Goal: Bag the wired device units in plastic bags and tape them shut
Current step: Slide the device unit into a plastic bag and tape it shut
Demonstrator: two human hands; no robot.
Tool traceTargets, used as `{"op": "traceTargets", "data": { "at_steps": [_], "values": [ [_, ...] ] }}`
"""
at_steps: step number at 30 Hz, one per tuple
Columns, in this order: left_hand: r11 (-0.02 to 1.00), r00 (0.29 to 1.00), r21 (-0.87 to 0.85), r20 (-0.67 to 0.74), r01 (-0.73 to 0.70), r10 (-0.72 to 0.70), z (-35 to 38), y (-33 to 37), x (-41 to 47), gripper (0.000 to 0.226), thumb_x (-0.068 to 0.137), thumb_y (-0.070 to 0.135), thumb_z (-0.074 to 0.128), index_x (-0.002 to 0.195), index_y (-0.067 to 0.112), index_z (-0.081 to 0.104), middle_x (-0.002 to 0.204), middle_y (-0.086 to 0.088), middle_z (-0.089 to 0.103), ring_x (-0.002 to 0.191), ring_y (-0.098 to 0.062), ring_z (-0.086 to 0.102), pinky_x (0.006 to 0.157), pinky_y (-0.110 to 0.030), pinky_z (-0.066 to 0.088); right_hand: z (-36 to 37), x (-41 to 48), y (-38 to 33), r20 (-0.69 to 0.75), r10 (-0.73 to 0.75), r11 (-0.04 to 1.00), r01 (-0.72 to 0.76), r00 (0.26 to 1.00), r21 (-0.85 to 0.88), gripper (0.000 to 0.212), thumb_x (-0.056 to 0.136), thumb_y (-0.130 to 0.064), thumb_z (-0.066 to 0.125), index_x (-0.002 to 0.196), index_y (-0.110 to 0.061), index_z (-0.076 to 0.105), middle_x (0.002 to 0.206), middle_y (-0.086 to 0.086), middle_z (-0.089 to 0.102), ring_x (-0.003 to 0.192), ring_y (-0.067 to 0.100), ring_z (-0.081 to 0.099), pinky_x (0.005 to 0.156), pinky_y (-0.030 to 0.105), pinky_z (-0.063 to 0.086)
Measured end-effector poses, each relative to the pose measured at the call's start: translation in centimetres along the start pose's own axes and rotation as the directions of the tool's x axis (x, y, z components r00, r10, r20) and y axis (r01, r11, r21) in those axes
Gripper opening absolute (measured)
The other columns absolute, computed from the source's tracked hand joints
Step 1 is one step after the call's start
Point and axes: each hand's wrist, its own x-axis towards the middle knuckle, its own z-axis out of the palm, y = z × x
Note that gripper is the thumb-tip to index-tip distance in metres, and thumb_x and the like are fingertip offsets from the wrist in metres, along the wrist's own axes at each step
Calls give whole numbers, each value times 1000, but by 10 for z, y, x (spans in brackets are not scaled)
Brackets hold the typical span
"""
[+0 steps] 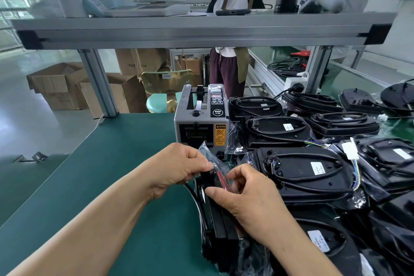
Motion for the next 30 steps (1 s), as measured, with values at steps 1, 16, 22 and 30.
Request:
{"op": "traceTargets", "data": {
  "at_steps": [1, 16, 22, 30],
  "values": [
    [1000, 1000, 4, -5, -2, 2, 1, -1, 1, 25, 85, 15, 74, 64, 16, 61, 49, 5, 40, 45, -8, 29, 47, -22, 24, 0, 0, -1, 2, -1, 1000, 2, 1000, -9, 46, 64, -57, 83, 90, -27, 59, 70, -9, 60, 58, -1, 53, 55, 15, 43],
    [999, 1000, 22, -17, -23, 23, 1, -7, 4, 31, 84, 16, 75, 57, 20, 60, 51, 6, 39, 43, -7, 29, 44, -16, 30, 1, -2, -3, 6, -8, 1000, 8, 1000, -10, 45, 66, -55, 83, 93, -28, 59, 77, -10, 58, 64, 3, 51, 59, 18, 43],
    [995, 994, 75, -86, -67, 74, 4, -11, 5, 21, 83, 16, 76, 77, -2, 66, 46, 14, 46, 39, 2, 37, 45, -8, 35, 2, -2, -2, 3, -11, 1000, 11, 1000, -7, 46, 66, -56, 82, 94, -28, 59, 77, -9, 58, 64, 4, 51, 59, 19, 41],
    [975, 976, 204, -182, -85, 123, 9, -12, 3, 20, 80, 24, 79, 72, 11, 65, 53, 15, 50, 47, 1, 41, 48, -12, 36, 2, -1, -1, 0, -18, 1000, 18, 1000, -1, 46, 66, -55, 83, 92, -27, 59, 74, -9, 56, 61, 2, 50, 57, 18, 40]
  ]
}}
